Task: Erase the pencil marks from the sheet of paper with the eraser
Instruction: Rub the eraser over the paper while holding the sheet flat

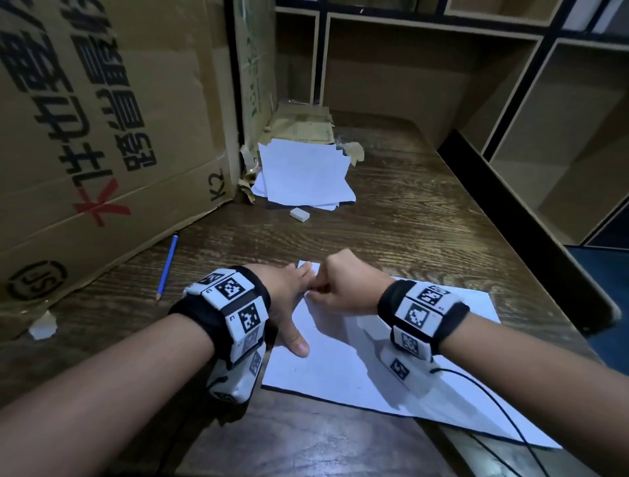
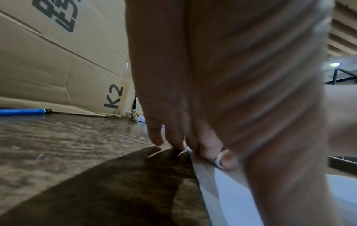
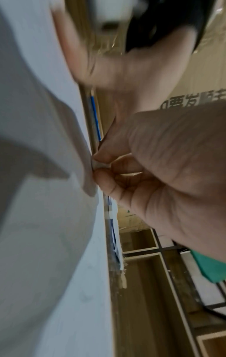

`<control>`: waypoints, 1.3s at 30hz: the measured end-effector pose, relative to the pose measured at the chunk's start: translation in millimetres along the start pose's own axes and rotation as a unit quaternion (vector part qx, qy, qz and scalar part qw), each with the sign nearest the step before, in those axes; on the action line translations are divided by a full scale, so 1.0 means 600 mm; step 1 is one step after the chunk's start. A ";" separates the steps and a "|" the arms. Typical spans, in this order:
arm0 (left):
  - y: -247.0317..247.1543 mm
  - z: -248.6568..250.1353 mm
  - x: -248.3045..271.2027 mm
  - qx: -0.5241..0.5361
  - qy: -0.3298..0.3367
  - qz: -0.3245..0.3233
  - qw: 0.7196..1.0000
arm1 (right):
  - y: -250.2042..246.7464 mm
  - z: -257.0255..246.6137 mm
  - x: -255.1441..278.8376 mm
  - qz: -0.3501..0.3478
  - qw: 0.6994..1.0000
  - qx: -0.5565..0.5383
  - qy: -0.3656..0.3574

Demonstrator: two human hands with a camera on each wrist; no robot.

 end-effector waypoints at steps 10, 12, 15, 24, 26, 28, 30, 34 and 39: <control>0.003 -0.006 -0.004 -0.027 -0.019 -0.015 0.999 | -0.002 -0.018 0.023 -0.051 0.997 0.045 -0.032; 0.001 -0.005 0.000 -0.030 -0.021 -0.008 0.999 | -0.014 -0.002 0.000 -0.021 0.999 0.048 -0.009; 0.001 -0.003 0.001 -0.028 -0.024 -0.008 0.999 | -0.011 -0.017 0.008 -0.009 0.997 0.071 -0.018; -0.001 0.004 0.006 -0.033 -0.024 -0.003 0.999 | -0.015 0.038 -0.003 -0.025 0.997 0.077 0.020; 0.000 0.004 0.003 -0.037 -0.027 -0.002 0.999 | -0.005 0.013 0.018 -0.033 0.997 0.069 -0.003; 0.002 0.004 0.000 -0.050 -0.032 -0.009 0.998 | -0.003 -0.010 0.047 -0.057 0.996 0.053 -0.043; -0.001 0.007 -0.001 -0.056 -0.037 -0.011 0.998 | -0.008 0.011 0.045 -0.048 0.996 0.061 -0.037; -0.005 0.019 0.003 -0.075 -0.044 -0.006 0.996 | -0.013 0.048 0.024 0.001 0.997 0.072 0.014; -0.003 0.022 0.001 -0.093 -0.053 -0.002 0.994 | -0.005 0.018 0.058 -0.037 0.998 0.047 -0.030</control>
Point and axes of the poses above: each hand's wrist, its own x-axis away from the middle knuckle, its own y-axis out of the palm, z = x × y, the point moved 3 cm from there along -x, towards the middle knuckle, and after that the axes turned 15 degrees about x, right-handed, at the moved point
